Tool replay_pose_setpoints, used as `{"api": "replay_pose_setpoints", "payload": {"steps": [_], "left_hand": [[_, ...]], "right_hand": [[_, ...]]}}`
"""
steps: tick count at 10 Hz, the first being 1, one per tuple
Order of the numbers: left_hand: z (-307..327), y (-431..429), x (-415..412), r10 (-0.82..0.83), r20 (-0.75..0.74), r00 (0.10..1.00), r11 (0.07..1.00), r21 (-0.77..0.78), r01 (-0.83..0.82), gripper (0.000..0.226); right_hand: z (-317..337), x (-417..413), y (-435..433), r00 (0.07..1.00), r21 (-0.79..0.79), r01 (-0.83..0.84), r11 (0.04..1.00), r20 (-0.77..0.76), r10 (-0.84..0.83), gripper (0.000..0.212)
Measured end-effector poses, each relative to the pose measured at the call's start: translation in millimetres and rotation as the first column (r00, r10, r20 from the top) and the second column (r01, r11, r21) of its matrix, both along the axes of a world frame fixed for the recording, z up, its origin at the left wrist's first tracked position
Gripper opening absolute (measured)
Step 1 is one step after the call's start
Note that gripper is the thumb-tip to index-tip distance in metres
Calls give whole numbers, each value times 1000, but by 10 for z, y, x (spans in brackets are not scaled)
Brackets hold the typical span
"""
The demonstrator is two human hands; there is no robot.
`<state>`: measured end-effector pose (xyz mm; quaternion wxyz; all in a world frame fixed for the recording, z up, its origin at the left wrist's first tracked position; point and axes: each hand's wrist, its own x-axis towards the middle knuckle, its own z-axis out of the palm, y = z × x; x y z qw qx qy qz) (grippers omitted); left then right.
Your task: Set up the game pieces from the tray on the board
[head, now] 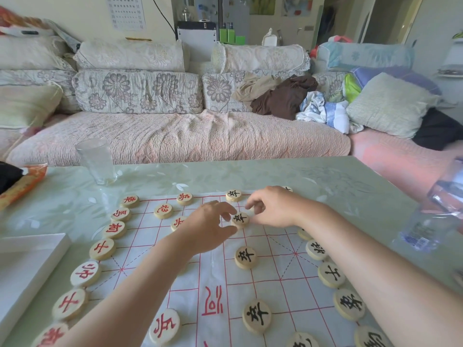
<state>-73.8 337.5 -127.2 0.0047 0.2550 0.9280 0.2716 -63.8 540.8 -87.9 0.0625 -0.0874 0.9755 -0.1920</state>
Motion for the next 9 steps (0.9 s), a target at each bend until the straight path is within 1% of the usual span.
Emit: {"api": "replay_pose_setpoints", "payload": {"steps": [1,2,3,4,5,6,8,9], "left_hand": [[27,-21,182,-12,65,998,999,-38,15,30],[20,-54,371,-18,105,994,997,-79,26,40],[-29,-62,495,-22,112,993,994,-101,34,49],[-88,-52,554,-15,115,993,998,-64,22,49],[-135,-28,581,-22,90,996,998,-49,27,43],[-167,-4,587,-32,67,997,999,-34,35,42],[-200,22,575,-26,69,997,999,-35,28,46],[-184,10,595,-24,72,997,999,-44,27,51]], "right_hand": [[-12,253,-66,999,46,-32,998,43,30,34],[-94,513,-135,994,89,-64,994,99,55,42],[-190,645,-180,990,115,-50,992,135,35,56],[-227,679,-200,990,105,-42,994,137,27,58],[-216,687,-215,989,104,-63,993,137,49,46],[-240,672,-206,992,99,-64,993,114,52,40],[-303,642,-190,994,90,-53,994,100,44,38],[-278,651,-182,994,104,-59,993,95,49,41]]}}
